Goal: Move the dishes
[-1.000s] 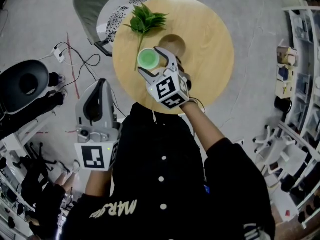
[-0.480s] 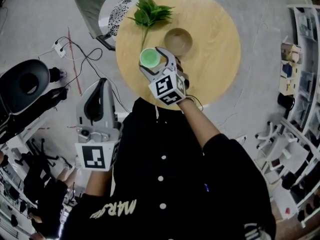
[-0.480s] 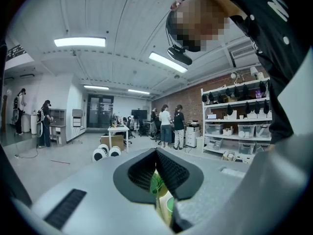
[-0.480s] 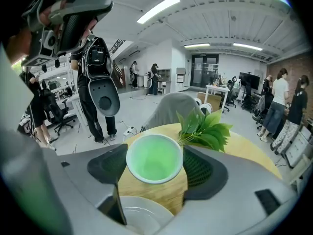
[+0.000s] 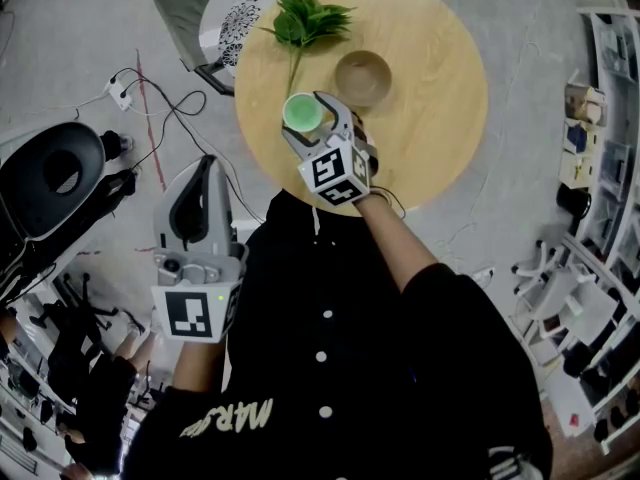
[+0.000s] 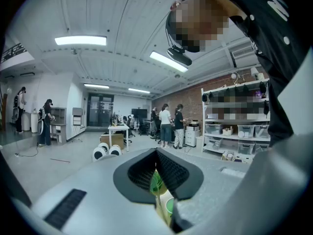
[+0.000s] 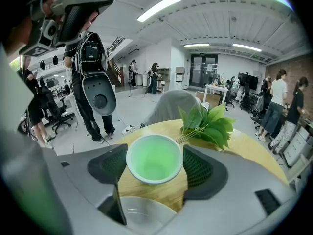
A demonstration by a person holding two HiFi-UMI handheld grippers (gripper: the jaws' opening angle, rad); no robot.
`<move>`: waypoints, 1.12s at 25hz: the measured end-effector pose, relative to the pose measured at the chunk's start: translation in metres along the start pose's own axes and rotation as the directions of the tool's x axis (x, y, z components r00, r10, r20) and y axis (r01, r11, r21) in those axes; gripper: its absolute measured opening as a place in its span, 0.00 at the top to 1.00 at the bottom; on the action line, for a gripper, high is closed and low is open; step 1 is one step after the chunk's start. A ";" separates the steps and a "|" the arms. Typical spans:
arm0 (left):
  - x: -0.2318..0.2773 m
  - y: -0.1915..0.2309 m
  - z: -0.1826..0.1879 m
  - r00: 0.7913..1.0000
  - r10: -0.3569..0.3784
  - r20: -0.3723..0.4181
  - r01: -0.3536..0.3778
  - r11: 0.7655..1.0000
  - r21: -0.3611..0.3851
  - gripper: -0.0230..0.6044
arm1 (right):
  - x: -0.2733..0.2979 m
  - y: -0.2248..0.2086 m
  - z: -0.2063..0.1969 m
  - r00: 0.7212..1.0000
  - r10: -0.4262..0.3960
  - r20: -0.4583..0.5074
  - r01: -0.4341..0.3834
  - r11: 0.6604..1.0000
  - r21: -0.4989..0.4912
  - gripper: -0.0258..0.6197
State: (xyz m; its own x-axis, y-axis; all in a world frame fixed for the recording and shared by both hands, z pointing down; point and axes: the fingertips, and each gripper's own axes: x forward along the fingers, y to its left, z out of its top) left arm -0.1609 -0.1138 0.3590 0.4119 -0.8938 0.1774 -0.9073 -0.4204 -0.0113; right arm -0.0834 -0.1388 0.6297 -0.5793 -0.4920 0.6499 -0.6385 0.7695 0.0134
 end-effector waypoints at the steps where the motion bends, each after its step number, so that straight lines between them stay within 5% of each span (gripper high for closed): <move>1: -0.001 0.001 0.000 1.000 0.001 -0.001 -0.001 1.000 0.000 0.96 | 0.000 0.000 -0.001 1.000 -0.002 0.001 0.002 1.000 -0.001 0.41; 22: -0.007 -0.007 0.006 1.000 0.002 0.013 -0.003 1.000 0.004 0.96 | -0.010 0.004 0.001 1.000 0.010 0.028 -0.010 1.000 -0.003 0.37; 28: -0.007 -0.015 0.019 0.999 -0.006 0.042 0.005 1.000 0.013 0.96 | -0.039 -0.007 0.024 0.997 0.015 0.080 -0.021 0.997 0.080 0.40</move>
State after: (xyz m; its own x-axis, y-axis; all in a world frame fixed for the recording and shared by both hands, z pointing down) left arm -0.1486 -0.1043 0.3390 0.4206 -0.8970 0.1361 -0.9038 -0.4273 -0.0230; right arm -0.0683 -0.1349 0.5856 -0.6275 -0.5116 0.5869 -0.6644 0.7449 -0.0610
